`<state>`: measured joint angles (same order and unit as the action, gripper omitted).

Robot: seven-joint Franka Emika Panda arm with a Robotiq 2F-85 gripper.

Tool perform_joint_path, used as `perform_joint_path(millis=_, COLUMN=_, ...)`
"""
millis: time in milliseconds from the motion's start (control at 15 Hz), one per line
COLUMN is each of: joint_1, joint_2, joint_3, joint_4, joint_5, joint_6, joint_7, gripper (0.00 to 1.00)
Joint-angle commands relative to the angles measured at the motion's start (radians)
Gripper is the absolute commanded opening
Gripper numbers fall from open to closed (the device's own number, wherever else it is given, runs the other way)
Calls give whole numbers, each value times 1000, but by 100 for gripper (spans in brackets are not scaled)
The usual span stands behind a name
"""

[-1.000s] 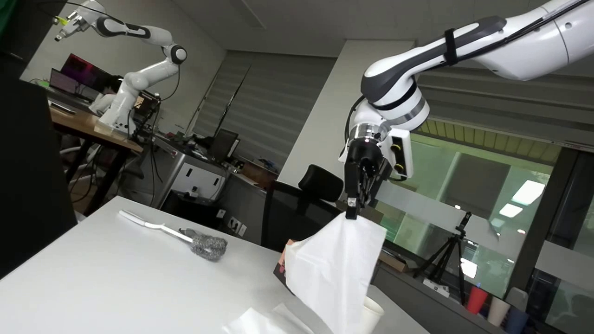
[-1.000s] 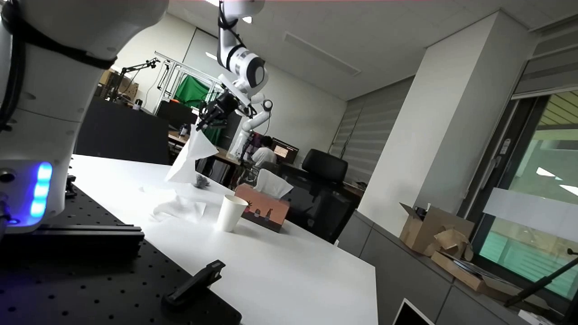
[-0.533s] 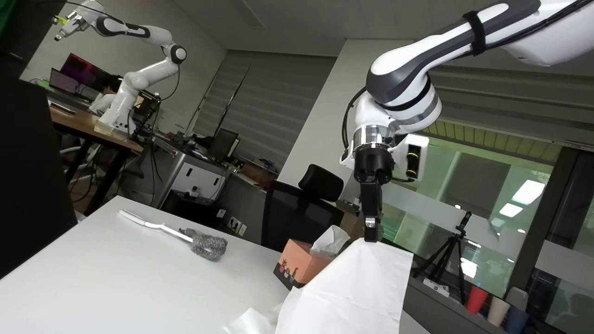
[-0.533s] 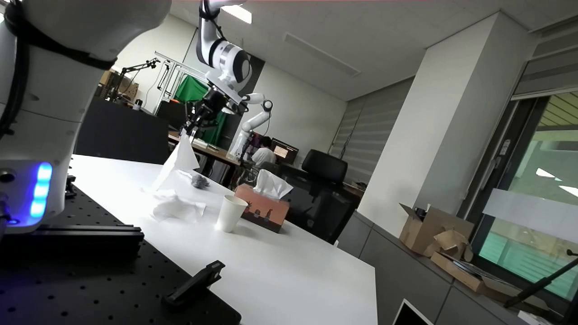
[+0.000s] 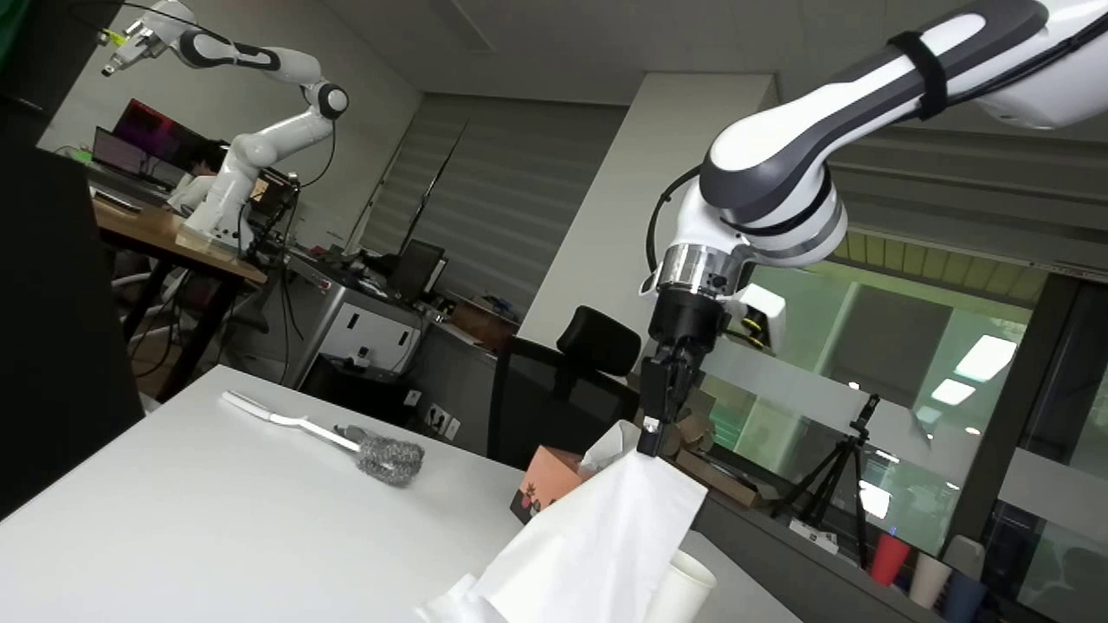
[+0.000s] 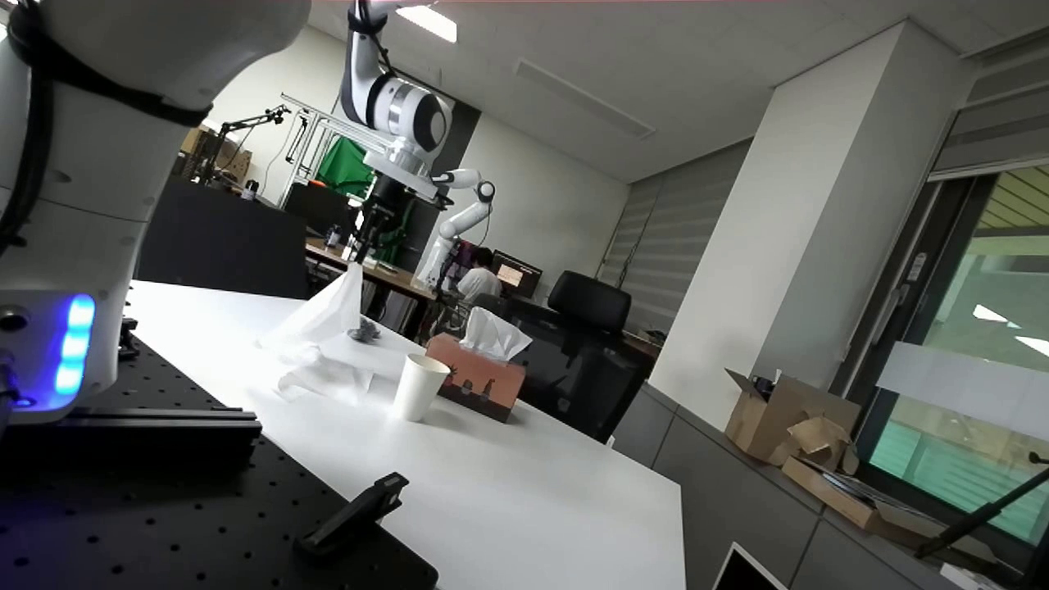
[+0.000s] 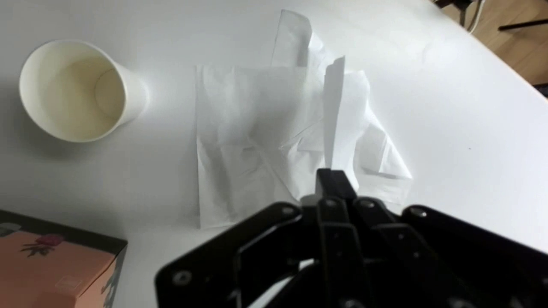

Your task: Get a wipe from the wipe box and place it on the table

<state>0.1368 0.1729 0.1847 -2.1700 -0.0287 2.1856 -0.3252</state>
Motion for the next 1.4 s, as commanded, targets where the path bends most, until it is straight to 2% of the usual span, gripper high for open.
perform_joint_path(millis=0, joint_1=18, joint_2=-48, joint_3=-24, joint_4=-81, joint_5=-125, joint_6=120, joint_7=127, gripper=0)
perform_joint_path(millis=533, joint_1=31, joint_2=-117, joint_3=-63, joint_4=-126, joint_5=-499, joint_6=125, joint_7=351, gripper=0)
perform_joint_path(millis=800, joint_1=42, joint_2=-143, joint_3=-48, joint_4=-153, joint_5=-710, joint_6=129, joint_7=529, gripper=0)
perform_joint_path(millis=1000, joint_1=65, joint_2=-108, joint_3=-12, joint_4=-163, joint_5=-683, joint_6=138, joint_7=556, gripper=0)
perform_joint_path(millis=1333, joint_1=139, joint_2=-35, joint_3=40, joint_4=-162, joint_5=-714, joint_6=136, joint_7=632, gripper=0)
